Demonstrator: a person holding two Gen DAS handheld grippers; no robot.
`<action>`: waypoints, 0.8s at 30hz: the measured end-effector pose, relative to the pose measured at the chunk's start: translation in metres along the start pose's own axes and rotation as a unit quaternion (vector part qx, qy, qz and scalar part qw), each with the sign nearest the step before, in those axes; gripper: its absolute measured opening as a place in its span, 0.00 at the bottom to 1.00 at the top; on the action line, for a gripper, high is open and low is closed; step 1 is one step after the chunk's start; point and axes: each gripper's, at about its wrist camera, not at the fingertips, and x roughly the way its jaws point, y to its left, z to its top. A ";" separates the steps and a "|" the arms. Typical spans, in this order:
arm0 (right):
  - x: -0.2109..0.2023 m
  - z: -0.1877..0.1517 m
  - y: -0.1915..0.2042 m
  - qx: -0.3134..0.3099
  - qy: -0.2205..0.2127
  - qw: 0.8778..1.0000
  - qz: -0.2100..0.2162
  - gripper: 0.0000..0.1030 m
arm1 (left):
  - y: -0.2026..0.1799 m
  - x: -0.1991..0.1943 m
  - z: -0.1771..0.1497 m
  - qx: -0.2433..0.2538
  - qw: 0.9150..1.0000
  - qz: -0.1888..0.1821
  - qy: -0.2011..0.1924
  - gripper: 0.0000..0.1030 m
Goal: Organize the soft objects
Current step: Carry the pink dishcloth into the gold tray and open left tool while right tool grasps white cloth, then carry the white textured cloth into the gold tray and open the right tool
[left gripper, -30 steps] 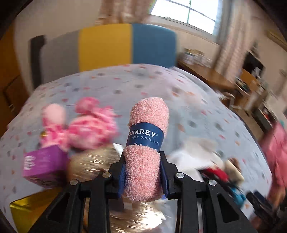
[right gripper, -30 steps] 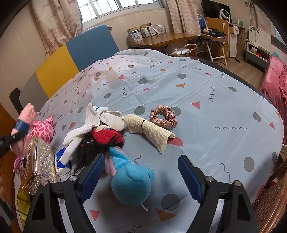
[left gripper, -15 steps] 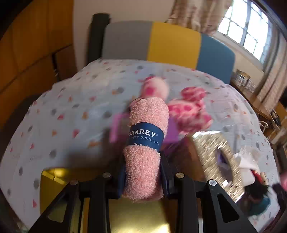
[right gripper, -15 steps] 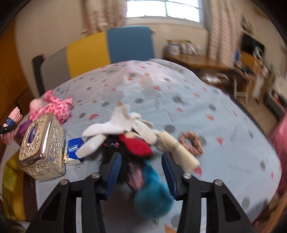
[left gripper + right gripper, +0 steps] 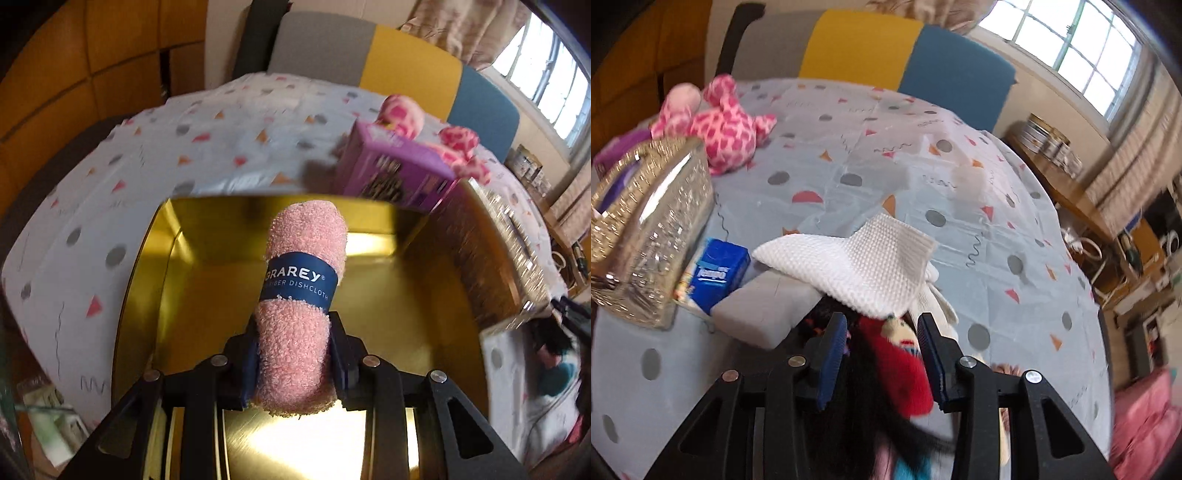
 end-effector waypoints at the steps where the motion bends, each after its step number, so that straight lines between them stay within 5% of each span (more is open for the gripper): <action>1: 0.004 0.004 0.002 -0.014 0.004 1.000 -0.002 0.39 | 0.003 0.002 -0.006 -0.002 1.000 0.004 0.004 0.33; 7: 0.031 0.018 0.020 -0.082 0.038 0.996 0.006 0.39 | 0.017 0.008 -0.030 -0.019 0.999 0.026 0.019 0.38; 11: 0.045 0.025 0.025 -0.092 0.048 0.995 0.009 0.38 | 0.013 0.006 -0.036 -0.006 0.999 0.043 0.006 0.59; 12: 0.048 0.027 0.026 -0.092 0.051 0.994 0.014 0.29 | 0.012 0.004 -0.039 -0.002 0.999 0.047 0.002 0.63; 16: 0.053 0.027 0.029 -0.082 0.058 0.994 0.032 0.13 | 0.011 0.003 -0.042 -0.005 0.999 0.050 -0.006 0.64; 24: 0.030 0.022 0.009 -0.004 0.060 0.990 0.125 0.11 | 0.010 -0.005 -0.050 -0.034 0.999 0.015 -0.004 0.66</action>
